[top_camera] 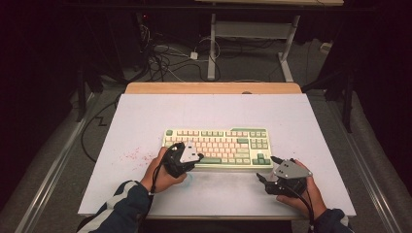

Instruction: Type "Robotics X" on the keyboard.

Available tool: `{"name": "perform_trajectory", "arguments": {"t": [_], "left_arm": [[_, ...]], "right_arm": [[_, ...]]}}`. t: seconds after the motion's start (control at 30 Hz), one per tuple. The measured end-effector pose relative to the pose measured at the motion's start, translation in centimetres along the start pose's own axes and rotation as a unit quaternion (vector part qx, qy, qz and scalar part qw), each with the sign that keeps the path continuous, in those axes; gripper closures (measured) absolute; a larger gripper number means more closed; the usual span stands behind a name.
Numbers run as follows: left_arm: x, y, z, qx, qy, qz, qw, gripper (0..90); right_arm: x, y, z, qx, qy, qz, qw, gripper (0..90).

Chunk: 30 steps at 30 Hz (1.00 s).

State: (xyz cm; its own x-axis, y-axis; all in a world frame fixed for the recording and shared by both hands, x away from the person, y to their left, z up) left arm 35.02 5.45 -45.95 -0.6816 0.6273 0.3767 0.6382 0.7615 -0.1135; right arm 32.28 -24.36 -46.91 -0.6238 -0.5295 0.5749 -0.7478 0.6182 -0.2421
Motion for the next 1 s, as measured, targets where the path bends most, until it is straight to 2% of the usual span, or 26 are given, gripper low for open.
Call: {"name": "perform_trajectory", "arguments": {"t": [0.33, 0.6, 1.0], "left_arm": [[-0.2, 0.4, 0.4, 0.001, 0.006, -0.009, 0.9999, 87.4], [-0.6, 0.6, 1.1, -0.006, 0.017, -0.015, 0.9997, 87.4], [-0.8, 0.6, 1.3, -0.012, 0.025, -0.015, 0.9995, 87.4]], "right_arm": [[0.0, 0.0, 0.0, -0.001, 0.001, 0.0, 1.0, 26.3], [0.0, -0.1, 0.1, -0.002, 0.001, -0.001, 1.0, 26.3], [-0.1, 0.0, 0.1, 0.001, 0.003, -0.002, 1.0, 26.6]]}}
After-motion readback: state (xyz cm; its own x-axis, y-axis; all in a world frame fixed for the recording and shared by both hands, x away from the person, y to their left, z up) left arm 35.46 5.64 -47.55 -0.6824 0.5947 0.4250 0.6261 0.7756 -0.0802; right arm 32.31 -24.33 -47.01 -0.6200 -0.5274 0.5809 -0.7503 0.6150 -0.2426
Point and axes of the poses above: each handheld gripper's, and its own axes: x roughly backward along the jaws, z roughly out of its underside, y roughly to its left, the point moved 1 cm from there along -x, roughly forward along the jaws, and after that the axes turned 7 degrees about -z, right-handed, at the moved point
